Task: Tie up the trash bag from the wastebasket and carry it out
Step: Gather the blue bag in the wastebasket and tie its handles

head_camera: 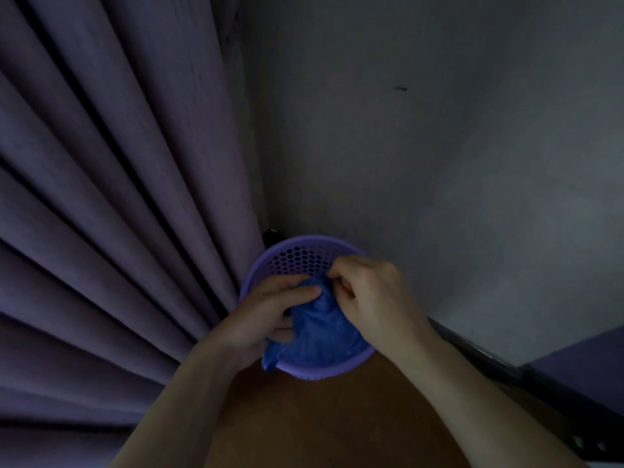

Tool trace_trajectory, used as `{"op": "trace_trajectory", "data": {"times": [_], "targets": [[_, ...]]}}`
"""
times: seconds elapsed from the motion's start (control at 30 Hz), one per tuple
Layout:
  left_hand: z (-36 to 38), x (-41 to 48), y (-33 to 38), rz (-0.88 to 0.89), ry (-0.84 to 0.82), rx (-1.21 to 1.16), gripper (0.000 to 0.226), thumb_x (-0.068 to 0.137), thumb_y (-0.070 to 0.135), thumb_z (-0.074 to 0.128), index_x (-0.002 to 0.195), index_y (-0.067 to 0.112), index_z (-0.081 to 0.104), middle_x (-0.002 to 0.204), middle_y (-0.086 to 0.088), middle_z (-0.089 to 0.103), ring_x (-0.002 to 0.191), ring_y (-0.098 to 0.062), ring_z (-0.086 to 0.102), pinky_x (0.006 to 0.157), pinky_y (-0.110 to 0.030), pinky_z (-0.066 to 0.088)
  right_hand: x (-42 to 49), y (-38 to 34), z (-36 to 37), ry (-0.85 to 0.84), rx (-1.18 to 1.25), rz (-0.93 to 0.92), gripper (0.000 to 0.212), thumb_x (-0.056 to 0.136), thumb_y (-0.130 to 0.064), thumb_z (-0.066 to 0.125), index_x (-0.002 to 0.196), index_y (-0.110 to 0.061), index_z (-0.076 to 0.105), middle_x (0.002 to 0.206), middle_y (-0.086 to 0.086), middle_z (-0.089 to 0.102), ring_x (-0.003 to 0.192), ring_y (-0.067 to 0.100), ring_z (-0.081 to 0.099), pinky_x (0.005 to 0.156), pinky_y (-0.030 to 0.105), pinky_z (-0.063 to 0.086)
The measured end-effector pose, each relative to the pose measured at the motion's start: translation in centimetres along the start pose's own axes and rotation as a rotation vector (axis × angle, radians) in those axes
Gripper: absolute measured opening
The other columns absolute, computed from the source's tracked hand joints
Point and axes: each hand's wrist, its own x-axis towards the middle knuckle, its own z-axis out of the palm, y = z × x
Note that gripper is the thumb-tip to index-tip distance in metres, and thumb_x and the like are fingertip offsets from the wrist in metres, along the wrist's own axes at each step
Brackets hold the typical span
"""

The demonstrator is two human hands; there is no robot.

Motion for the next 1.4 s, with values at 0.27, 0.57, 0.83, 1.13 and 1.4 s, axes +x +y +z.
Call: {"op": "trace_trajectory", "data": {"times": [0.27, 0.57, 0.83, 1.13, 1.4], "targets": [[0.7, 0.5, -0.2, 0.049, 0.137, 0.028, 0.017, 0.098, 0.021, 0.055, 0.101, 0.011, 0.069, 0.074, 0.002, 0.073, 0.058, -0.005, 0.068, 0.044, -0.014, 0.046, 0.0, 0.9, -1.5, -0.157, 0.284, 0.053, 0.028, 0.087, -0.044, 0.065, 0.102, -0.021, 0.067, 0.085, -0.012, 0.069, 0.079, 0.003, 0.067, 0.068, 0.023, 0.056], [0.9, 0.3, -0.2, -0.011, 0.057, -0.026, 0.017, 0.098, 0.019, 0.052, 0.102, 0.006, 0.063, 0.058, 0.008, 0.066, 0.038, 0.001, 0.054, 0.035, -0.01, 0.037, 0.0, 1.0, -1.0, -0.159, 0.099, -0.061, 0.013, 0.096, -0.025, 0.051, 0.091, -0.018, 0.061, 0.085, -0.007, 0.063, 0.072, 0.008, 0.058, 0.063, 0.032, 0.053], [0.0, 0.5, -0.9, -0.028, -0.116, -0.12, 0.011, 0.087, 0.018, 0.067, 0.096, 0.011, 0.067, 0.057, 0.009, 0.051, 0.043, -0.002, 0.032, 0.038, -0.014, 0.02, 0.2, 1.2, -0.4, -0.114, 0.062, -0.005, 0.008, 0.096, -0.019, 0.055, 0.092, -0.015, 0.061, 0.084, -0.003, 0.064, 0.071, 0.011, 0.059, 0.062, 0.034, 0.053], [0.2, 0.9, -1.1, 0.228, 0.008, 0.062, 0.027, 0.096, -0.003, 0.052, 0.111, 0.02, 0.052, 0.067, 0.005, 0.059, 0.042, -0.005, 0.029, 0.038, -0.016, 0.024, -0.5, 1.1, -1.7, -0.239, 0.122, 0.03, 0.037, 0.082, -0.053, 0.058, 0.107, -0.027, 0.063, 0.098, -0.014, 0.065, 0.078, 0.001, 0.059, 0.069, 0.03, 0.057], [0.4, 1.0, -1.4, 0.423, 0.139, 0.497, 0.03, 0.092, -0.011, 0.054, 0.109, 0.013, 0.062, 0.089, 0.015, 0.067, 0.067, 0.01, 0.061, 0.062, -0.005, 0.045, -0.2, 1.3, -1.6, -0.262, 0.317, 0.251, 0.008, 0.086, -0.029, 0.072, 0.08, -0.027, 0.067, 0.067, -0.016, 0.063, 0.065, 0.0, 0.061, 0.061, 0.02, 0.049]]}}
